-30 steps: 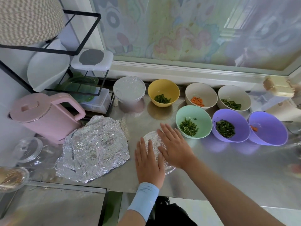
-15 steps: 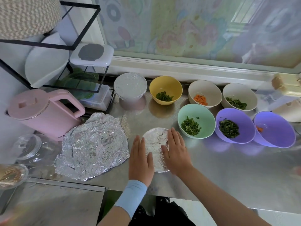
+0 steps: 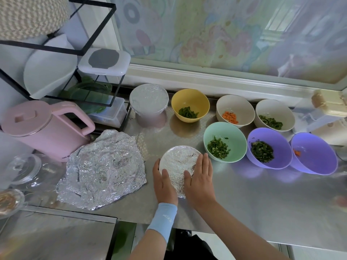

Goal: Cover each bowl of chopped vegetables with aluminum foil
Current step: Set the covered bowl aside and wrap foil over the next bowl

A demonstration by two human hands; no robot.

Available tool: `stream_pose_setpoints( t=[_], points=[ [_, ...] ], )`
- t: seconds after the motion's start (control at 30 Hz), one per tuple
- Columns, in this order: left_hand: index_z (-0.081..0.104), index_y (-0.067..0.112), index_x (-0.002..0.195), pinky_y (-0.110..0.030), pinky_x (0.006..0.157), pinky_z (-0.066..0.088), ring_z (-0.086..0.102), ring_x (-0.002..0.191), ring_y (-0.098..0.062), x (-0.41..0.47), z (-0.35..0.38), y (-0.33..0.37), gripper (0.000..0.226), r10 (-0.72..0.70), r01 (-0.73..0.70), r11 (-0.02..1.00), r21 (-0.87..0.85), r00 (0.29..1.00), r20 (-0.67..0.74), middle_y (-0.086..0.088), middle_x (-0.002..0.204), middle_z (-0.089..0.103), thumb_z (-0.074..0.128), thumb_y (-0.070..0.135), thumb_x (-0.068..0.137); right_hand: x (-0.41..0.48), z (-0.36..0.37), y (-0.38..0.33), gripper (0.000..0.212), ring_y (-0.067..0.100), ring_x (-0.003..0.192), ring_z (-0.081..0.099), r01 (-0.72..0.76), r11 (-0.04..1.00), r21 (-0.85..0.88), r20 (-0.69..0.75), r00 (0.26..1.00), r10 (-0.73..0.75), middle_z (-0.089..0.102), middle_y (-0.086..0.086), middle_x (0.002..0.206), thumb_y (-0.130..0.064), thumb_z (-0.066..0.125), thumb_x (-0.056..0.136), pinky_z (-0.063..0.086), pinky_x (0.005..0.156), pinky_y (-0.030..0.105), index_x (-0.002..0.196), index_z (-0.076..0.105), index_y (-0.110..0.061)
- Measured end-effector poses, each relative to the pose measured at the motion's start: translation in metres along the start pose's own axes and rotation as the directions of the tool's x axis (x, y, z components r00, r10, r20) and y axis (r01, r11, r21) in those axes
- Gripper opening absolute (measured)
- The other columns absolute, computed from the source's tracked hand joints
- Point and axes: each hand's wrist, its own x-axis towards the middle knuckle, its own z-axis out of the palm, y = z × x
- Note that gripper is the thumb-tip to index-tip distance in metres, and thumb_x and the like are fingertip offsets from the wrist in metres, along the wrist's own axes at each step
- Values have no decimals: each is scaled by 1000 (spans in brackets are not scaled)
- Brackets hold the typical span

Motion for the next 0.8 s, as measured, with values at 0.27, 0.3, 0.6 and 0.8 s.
stream_pose_setpoints(
  t=[0.27,0.3,0.6,0.8],
  points=[
    [27,16,153,-40,123,9,9,150,-13,38,-7,23,63,379,-685,339,644,726,574,1,162,19,24,38,94,36,-25,2,67,25,150,5,420,855,-304,86,906,-414,9,8,162,-42,23,97,12,121,44,155,17,-10],
    [24,16,154,-39,123,8,10,150,-13,46,-1,25,65,320,-717,272,642,697,642,0,162,19,18,41,94,44,-25,4,65,25,150,11,448,840,-306,114,893,-435,14,8,162,-40,23,96,17,120,46,154,21,-11],
    [22,17,155,-35,121,13,23,147,-18,68,2,17,69,282,-786,97,611,610,740,0,159,28,16,54,96,54,-19,19,63,18,150,8,471,864,-175,122,882,-456,18,4,162,-37,24,96,20,121,40,154,22,-12],
    [35,21,150,-17,110,29,39,134,-4,72,-12,24,59,310,-623,626,470,751,583,7,146,47,26,47,97,48,-19,21,58,17,143,25,290,954,75,15,956,-292,25,0,157,-40,34,99,27,114,33,153,25,-20]
  ],
)
